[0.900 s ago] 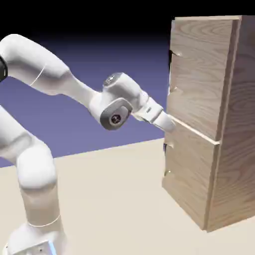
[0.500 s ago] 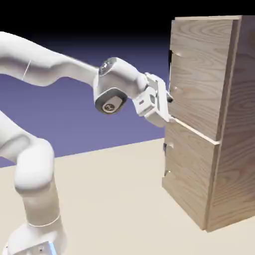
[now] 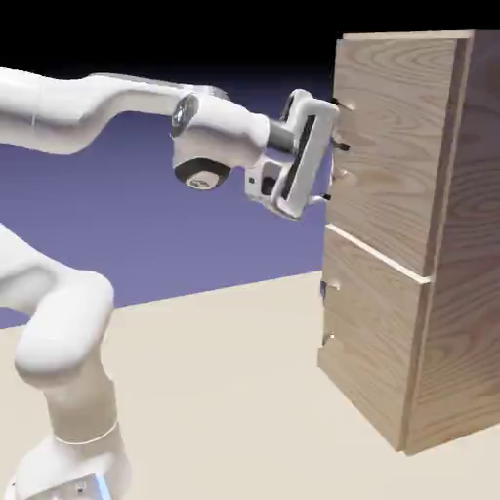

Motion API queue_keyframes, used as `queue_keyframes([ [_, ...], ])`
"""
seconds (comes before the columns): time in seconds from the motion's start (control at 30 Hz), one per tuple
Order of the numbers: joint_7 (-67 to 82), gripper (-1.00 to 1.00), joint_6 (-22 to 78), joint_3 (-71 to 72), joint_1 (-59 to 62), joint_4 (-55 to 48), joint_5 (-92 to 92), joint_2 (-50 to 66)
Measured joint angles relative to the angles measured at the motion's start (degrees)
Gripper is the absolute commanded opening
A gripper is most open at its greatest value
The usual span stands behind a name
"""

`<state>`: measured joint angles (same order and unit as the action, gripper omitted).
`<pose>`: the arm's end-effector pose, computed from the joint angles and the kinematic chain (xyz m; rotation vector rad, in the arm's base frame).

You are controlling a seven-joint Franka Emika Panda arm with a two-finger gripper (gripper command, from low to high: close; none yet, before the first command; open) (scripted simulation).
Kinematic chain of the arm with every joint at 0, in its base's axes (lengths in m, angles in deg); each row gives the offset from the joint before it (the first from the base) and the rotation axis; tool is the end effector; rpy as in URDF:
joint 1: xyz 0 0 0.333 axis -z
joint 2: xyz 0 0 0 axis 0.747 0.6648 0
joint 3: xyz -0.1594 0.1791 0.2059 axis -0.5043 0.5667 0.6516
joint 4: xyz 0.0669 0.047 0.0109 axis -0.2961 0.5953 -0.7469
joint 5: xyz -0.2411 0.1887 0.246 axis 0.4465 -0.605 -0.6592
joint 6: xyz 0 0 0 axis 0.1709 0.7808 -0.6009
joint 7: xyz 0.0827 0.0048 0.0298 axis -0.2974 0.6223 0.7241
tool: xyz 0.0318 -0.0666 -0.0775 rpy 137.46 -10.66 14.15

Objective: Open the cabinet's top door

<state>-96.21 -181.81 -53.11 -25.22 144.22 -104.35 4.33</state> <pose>0.3614 -0.0095 0.5894 -0.6465 1.8400 -0.5045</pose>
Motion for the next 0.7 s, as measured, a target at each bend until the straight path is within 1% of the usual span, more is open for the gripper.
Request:
queue_keyframes([
  [0.7,-28.22,0.00,1.11,18.98,16.83,-9.03,-52.34,-8.74],
])
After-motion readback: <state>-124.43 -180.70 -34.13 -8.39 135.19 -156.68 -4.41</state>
